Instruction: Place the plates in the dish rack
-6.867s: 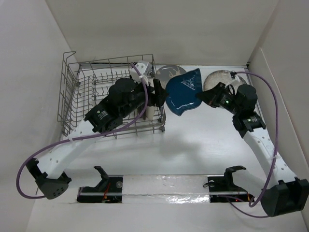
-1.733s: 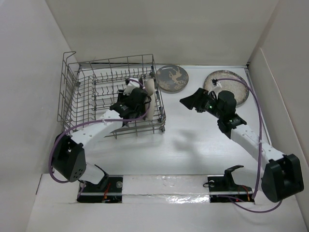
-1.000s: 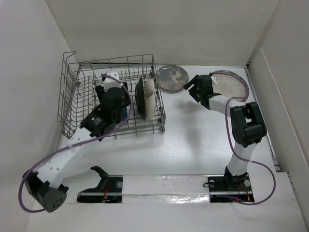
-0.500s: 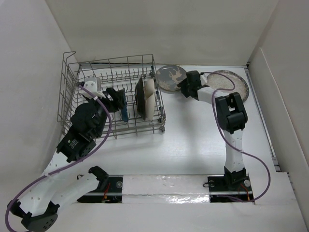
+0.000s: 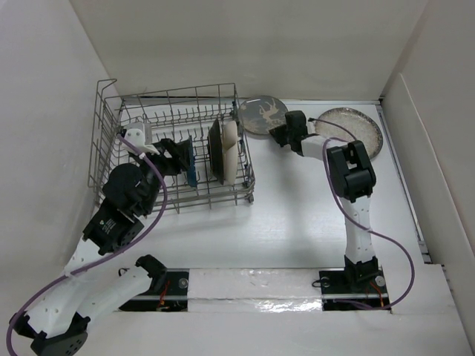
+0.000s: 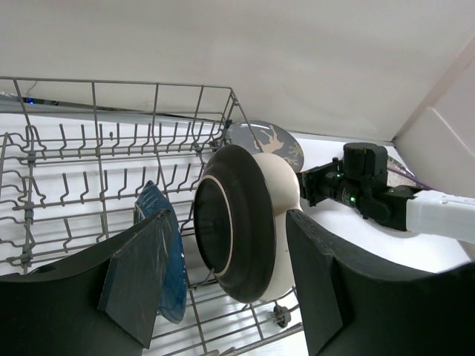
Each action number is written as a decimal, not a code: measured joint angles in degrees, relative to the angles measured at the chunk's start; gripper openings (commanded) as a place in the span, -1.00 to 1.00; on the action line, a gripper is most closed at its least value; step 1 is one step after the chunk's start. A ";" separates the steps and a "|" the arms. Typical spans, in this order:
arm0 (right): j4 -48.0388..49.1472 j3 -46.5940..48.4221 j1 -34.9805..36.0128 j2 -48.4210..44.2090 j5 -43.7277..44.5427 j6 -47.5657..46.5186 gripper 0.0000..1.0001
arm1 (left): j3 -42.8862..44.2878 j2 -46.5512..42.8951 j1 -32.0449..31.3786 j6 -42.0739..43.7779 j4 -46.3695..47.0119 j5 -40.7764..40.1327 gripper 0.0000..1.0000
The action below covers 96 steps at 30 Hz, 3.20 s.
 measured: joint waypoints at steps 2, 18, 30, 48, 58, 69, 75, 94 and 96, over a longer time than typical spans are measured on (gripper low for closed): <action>3.39 -2.34 -0.11 -1.25 0.33 1.40 -1.00 | 0.00 0.17 0.00 0.00 0.00 0.04 0.16; 13.25 -45.79 2.23 -35.43 11.45 -7.52 -1.00 | -0.26 6.88 0.00 -0.44 0.07 4.02 0.15; 24.06 -68.83 5.29 -49.53 8.63 -5.66 -0.62 | -0.70 7.17 0.00 -0.42 0.44 4.83 0.16; 32.06 -68.57 3.52 -41.51 4.46 -3.58 -0.18 | -1.03 5.92 0.00 -0.42 1.05 5.35 0.15; 38.49 -66.88 3.28 -35.32 4.00 3.19 -1.00 | -1.03 5.86 0.00 -0.42 1.31 5.53 0.15; 26.08 -71.23 7.32 -53.81 11.37 -4.52 -1.00 | -1.03 6.60 0.00 -0.90 1.86 8.24 0.13; 15.08 -71.93 4.00 -75.97 12.96 -15.04 -1.00 | -0.42 9.97 0.00 -3.65 2.56 17.62 0.23; 13.35 -58.66 -9.92 -85.22 -18.25 -16.90 -1.00 | 8.72 27.69 -0.15 -11.13 7.30 38.27 0.53; 15.12 -58.66 -9.92 -83.82 -21.59 -15.04 -1.00 | 10.34 29.29 -0.39 -10.86 7.34 37.42 0.53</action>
